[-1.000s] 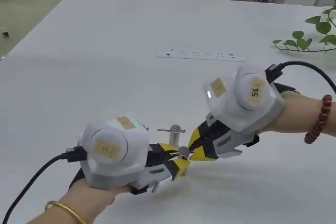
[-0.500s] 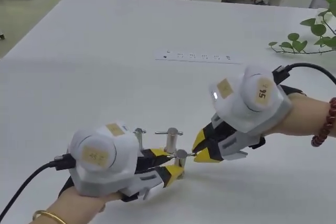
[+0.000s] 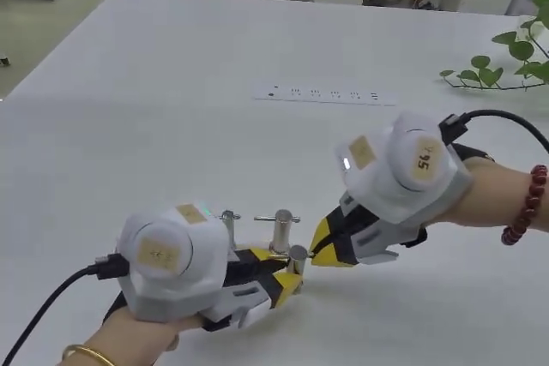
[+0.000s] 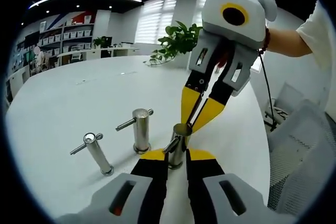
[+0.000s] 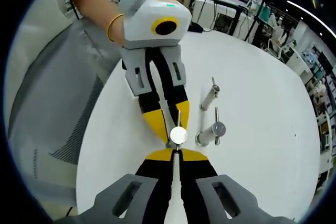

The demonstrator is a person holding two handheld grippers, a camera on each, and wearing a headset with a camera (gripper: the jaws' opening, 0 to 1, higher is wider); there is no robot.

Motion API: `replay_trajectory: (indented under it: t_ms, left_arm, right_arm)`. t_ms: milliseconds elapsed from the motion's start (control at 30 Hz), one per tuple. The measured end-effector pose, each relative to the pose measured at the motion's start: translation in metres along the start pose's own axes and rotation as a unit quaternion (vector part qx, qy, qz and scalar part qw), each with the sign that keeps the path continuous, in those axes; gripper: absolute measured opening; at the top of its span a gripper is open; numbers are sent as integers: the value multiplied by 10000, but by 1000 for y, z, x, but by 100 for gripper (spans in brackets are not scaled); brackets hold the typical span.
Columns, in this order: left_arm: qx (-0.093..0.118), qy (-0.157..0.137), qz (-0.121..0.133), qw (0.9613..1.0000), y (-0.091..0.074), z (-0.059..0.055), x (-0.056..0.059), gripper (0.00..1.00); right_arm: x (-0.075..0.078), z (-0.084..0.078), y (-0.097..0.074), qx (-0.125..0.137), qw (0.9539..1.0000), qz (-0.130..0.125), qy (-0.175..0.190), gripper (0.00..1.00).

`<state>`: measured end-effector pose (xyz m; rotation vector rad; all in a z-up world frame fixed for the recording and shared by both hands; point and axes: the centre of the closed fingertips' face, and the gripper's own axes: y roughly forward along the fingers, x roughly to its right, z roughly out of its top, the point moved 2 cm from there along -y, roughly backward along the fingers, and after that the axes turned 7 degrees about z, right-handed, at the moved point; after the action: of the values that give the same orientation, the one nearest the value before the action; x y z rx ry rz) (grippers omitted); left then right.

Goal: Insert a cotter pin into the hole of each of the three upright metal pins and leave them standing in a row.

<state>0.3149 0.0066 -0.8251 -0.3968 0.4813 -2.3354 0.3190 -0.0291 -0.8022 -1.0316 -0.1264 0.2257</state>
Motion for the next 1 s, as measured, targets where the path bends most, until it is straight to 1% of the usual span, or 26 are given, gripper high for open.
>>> replay_trajectory:
  t_ms: [233, 400, 467, 500, 533, 567, 633, 700, 833, 1000]
  left_arm:
    - [13, -13, -17, 10000, 2, 0, 1, 12]
    - [29, -100, -30, 9999, 1, 2, 1, 12]
    - [34, -97, 0, 9999, 0, 3, 0, 14]
    - [31, -101, 11, 9999, 0, 3, -1, 15]
    - [27, -112, 15, 9999, 0, 3, -1, 16]
    - [8, -149, 28, 9999, -1, 3, -2, 16]
    - [-1, -134, 58, 9999, -2, 3, -4, 18]
    - [-37, -139, 69, 9999, -3, 2, -6, 20]
    - [-144, -132, 52, 9998, -6, 1, -6, 24]
    - [-239, -45, 9, 9997, -13, -1, -4, 26]
  right_arm:
    - [0, 0, 0, 27, 10000, -6, 69, 5]
    - [-1, 0, 0, 66, 9997, 6, 244, 5]
    - [-2, 1, 1, 169, 9991, 50, 385, 7]
    - [-1, 2, 1, 204, 9988, 33, 442, 8]
    - [-1, 2, 1, 205, 9989, 15, 422, 9]
    - [0, 2, 1, 209, 9989, -22, 415, 11]
    - [1, 3, 1, 225, 9988, -53, 441, 15]
    - [1, 5, 1, 289, 9984, -80, 488, 17]
    - [3, 9, 2, 427, 9974, -133, 573, 18]
    - [2, 11, 6, 528, 9962, -163, 678, 19]
